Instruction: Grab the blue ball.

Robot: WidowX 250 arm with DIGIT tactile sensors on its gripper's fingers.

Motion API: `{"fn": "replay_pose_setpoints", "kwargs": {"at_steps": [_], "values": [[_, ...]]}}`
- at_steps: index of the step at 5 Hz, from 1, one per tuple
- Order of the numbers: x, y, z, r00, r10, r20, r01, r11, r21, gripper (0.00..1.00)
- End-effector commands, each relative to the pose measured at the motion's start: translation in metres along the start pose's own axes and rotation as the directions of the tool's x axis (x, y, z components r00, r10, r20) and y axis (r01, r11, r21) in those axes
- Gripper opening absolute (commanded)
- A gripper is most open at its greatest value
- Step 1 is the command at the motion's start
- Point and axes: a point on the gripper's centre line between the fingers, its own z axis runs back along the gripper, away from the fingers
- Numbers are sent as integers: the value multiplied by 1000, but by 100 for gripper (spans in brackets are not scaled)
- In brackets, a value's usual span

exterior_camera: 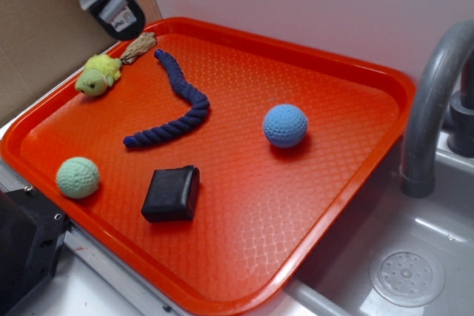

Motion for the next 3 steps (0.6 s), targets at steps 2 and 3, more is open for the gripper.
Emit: {"fn": "replay_pose_setpoints", "kwargs": {"at_steps": [2,3], "values": [[33,-51,-117,981,-186,-51,186,982,-14,100],[38,-38,-135,986,-142,-85,142,990,-15,100]]}}
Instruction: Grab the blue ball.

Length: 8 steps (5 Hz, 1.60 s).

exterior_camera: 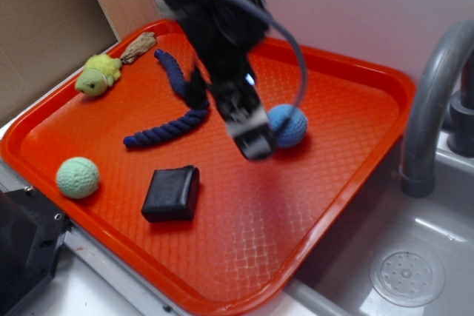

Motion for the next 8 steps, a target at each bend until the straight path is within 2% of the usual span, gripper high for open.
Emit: {"fn": "replay_pose_setpoints", "kwargs": {"at_steps": [1,2,3,4,5,6,7,8], "values": [[12,32,-20,993,111,47,-111,994,-9,100],[19,39,-39,990,109,94,-105,993,-51,100],[25,26,-51,996,53,67,-49,997,-59,97],[21,15,-54,999,16,-31,-18,995,-98,0],[12,-8,-33,996,-73,-47,67,992,-102,0],[6,-8,-2,996,-57,-71,52,996,-75,0],[-1,21,44,990,113,-79,-111,994,20,0],[-10,60,90,960,275,-52,-271,959,84,0]]}}
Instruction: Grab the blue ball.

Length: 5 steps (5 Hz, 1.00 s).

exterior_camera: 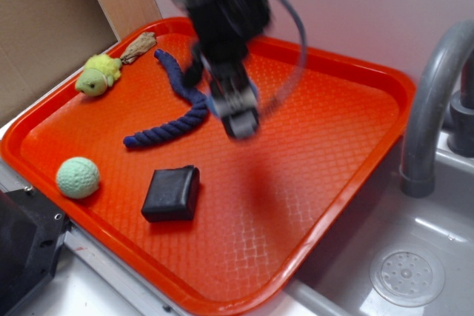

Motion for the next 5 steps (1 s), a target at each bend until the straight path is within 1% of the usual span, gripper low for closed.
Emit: {"fn": "replay_pose_setpoints", "kwargs": {"at_steps": [1,2,3,5], "values": [[-18,60,86,941,321,110,-333,935,122,0],[-35,78,105,901,422,94,-433,885,169,0],[-42,94,122,882,469,53,-472,873,121,0],[-73,109,131,826,564,-15,-556,818,143,0]]}}
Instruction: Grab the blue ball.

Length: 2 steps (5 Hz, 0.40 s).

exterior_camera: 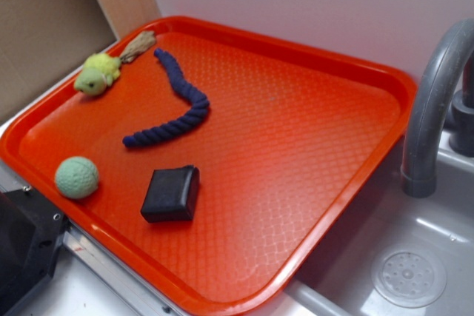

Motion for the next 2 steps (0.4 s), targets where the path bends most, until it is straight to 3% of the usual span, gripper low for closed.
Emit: {"fn": "replay_pose_setpoints", "kwargs": {"at_steps": [1,2], "values": [[-30,9,15,996,88,-17,-87,995,55,0],[-33,12,17,993,95,-64,-92,995,46,0]]}}
